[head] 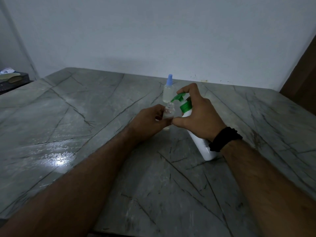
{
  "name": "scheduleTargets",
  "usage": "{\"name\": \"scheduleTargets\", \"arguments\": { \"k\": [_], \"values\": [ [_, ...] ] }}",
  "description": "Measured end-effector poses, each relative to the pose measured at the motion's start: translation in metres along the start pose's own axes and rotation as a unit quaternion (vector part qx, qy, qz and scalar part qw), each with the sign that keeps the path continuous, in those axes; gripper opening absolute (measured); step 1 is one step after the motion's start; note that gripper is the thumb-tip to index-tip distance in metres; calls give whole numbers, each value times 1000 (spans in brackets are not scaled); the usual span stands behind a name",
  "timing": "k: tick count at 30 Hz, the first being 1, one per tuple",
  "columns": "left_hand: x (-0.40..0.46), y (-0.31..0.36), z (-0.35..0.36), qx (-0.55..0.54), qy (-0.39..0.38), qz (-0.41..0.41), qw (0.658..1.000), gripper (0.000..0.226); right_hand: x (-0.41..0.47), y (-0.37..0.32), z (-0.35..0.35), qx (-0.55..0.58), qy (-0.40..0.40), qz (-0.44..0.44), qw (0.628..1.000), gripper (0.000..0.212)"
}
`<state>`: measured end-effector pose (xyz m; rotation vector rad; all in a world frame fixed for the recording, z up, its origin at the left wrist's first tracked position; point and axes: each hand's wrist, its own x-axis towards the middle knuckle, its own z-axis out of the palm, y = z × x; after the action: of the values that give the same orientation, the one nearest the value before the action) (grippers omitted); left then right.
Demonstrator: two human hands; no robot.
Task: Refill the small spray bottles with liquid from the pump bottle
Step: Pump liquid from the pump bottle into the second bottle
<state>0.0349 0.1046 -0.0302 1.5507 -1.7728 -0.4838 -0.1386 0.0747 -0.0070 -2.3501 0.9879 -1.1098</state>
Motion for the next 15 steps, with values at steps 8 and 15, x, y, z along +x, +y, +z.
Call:
{"name": "scheduleTargets", "arguments": {
  "k": [8, 15],
  "values": [
    [1, -3, 0, -8, 3, 7, 1000, 41, -2, 2, 0, -3, 7, 6, 1000, 69],
    [2, -4, 1, -1, 4, 0, 1000, 41, -1, 1, -1, 8, 5, 9, 1000, 67]
  ]
}}
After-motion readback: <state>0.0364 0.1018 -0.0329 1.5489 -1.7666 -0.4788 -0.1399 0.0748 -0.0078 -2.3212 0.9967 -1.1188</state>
